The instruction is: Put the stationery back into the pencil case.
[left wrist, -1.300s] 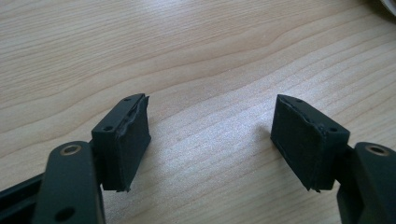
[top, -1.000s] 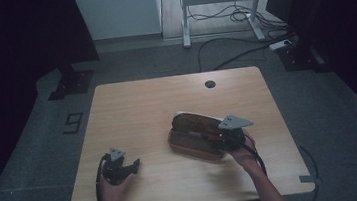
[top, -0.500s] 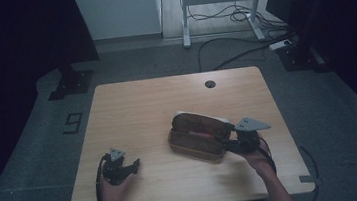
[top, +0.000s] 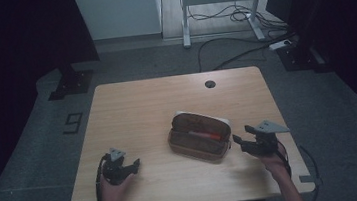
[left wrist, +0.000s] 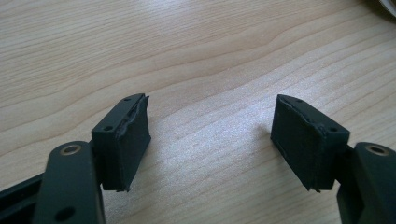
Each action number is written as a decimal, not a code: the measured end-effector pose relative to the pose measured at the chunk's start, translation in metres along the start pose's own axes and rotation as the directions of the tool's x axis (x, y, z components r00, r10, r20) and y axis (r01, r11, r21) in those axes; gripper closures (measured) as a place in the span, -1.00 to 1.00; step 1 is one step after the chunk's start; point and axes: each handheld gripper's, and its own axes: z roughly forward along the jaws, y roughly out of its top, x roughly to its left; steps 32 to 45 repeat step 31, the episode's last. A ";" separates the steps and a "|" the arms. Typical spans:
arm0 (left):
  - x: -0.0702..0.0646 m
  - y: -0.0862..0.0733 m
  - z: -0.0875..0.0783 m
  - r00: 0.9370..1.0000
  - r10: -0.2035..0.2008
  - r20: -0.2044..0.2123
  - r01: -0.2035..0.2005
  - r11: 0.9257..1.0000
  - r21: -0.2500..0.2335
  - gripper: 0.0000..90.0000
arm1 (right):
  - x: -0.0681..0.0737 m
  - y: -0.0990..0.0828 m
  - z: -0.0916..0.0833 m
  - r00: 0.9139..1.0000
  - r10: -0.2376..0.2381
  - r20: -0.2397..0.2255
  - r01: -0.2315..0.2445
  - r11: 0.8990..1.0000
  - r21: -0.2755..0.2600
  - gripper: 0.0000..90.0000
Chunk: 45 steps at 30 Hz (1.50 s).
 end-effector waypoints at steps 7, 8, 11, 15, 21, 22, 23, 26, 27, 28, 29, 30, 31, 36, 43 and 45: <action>0.000 0.000 0.000 1.000 0.000 0.000 0.000 1.000 0.000 -0.39 | -0.022 -0.020 -0.004 0.997 0.042 0.067 -0.044 0.998 0.042 -0.27; 0.000 0.000 0.000 1.000 0.000 0.000 0.000 1.000 0.000 -0.39 | -0.025 -0.022 -0.003 0.996 0.048 0.072 -0.051 0.998 0.047 -0.27; 0.000 0.000 0.000 1.000 0.000 0.000 0.000 1.000 0.000 -0.39 | -0.031 -0.027 0.000 0.994 0.061 0.087 -0.066 0.996 0.063 -0.27; 0.000 0.000 0.000 1.000 0.000 0.000 0.000 1.000 0.000 -0.39 | -0.034 -0.031 0.003 0.994 0.056 0.096 -0.065 0.994 0.084 -0.28; 0.000 0.000 0.000 1.000 0.000 0.000 0.000 1.000 0.000 -0.39 | -0.034 -0.032 0.004 0.994 0.056 0.097 -0.065 0.994 0.088 -0.28; 0.000 0.000 0.000 1.000 0.000 0.000 0.000 1.000 0.000 -0.39 | -0.034 -0.032 0.004 0.994 0.057 0.097 -0.065 0.994 0.087 -0.28; 0.000 0.000 0.000 1.000 0.000 0.000 0.000 1.000 0.000 -0.39 | -0.033 -0.032 0.004 0.994 0.056 0.097 -0.065 0.994 0.087 -0.28; 0.000 0.000 0.000 1.000 0.000 0.000 0.000 1.000 0.000 -0.39 | -0.033 -0.032 0.005 0.994 0.056 0.098 -0.064 0.994 0.085 -0.28; 0.000 0.000 0.000 1.000 0.000 0.000 0.000 1.000 0.000 -0.39 | -0.033 -0.032 0.005 0.994 0.054 0.096 -0.063 0.994 0.087 -0.29; 0.000 0.000 0.000 1.000 0.000 0.000 0.000 1.000 0.000 -0.39 | -0.032 -0.032 0.005 0.994 0.052 0.094 -0.060 0.994 0.091 -0.29; 0.000 0.000 0.000 1.000 0.000 0.000 0.000 1.000 0.000 -0.39 | -0.032 -0.032 0.006 0.994 0.052 0.092 -0.060 0.994 0.093 -0.29; 0.000 0.000 0.000 1.000 0.000 0.000 0.000 1.000 0.000 -0.39 | -0.032 -0.032 0.006 0.995 0.051 0.091 -0.060 0.994 0.096 -0.30; 0.000 0.000 0.000 1.000 0.000 0.000 0.000 1.000 0.000 -0.39 | -0.032 -0.032 0.008 0.995 0.047 0.093 -0.057 0.992 0.108 -0.30; 0.000 0.000 0.000 1.000 0.000 0.000 0.000 1.000 0.000 -0.39 | -0.032 -0.032 0.008 0.995 0.047 0.093 -0.057 0.992 0.108 -0.30; 0.000 0.000 0.000 1.000 0.000 0.000 0.000 1.000 0.000 -0.39 | -0.032 -0.032 0.008 0.995 0.047 0.093 -0.057 0.992 0.108 -0.30; 0.000 0.000 0.000 1.000 0.000 0.000 0.000 1.000 0.000 -0.39 | -0.032 -0.032 0.008 0.995 0.047 0.093 -0.057 0.992 0.108 -0.30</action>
